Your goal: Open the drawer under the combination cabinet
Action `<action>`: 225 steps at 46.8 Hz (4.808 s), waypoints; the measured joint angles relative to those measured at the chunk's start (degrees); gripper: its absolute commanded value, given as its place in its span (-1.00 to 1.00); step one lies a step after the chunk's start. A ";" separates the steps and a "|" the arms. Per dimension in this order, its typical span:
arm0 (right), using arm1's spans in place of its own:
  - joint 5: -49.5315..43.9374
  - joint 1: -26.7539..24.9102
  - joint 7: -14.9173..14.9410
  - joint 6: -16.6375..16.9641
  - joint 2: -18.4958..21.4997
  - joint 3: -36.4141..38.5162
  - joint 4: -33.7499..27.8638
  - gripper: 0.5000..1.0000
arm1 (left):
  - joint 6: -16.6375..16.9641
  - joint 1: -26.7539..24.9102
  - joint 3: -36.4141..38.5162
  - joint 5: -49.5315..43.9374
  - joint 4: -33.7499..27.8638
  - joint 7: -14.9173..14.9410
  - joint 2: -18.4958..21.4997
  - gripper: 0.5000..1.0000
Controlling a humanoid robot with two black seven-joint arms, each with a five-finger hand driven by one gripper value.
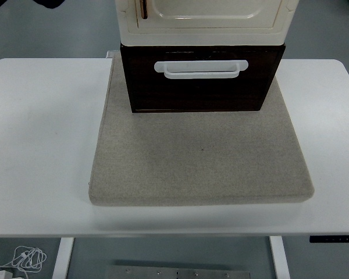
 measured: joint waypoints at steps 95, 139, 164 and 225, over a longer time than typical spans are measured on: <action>-0.01 0.00 0.00 0.00 0.00 0.00 0.00 0.70 | -0.19 -9.72 31.05 9.61 10.33 25.58 -13.70 1.00; 0.01 -0.01 0.00 0.00 0.00 0.00 0.00 0.70 | 0.01 -8.42 31.62 9.48 13.33 25.66 -16.09 1.00; -0.01 -0.01 0.00 0.00 0.00 0.00 0.00 0.70 | 0.26 -7.08 31.65 9.49 14.55 25.57 -16.49 1.00; -0.01 0.00 0.00 0.00 0.00 0.00 0.00 0.70 | -3.20 -7.86 31.53 8.76 12.88 25.62 -16.76 1.00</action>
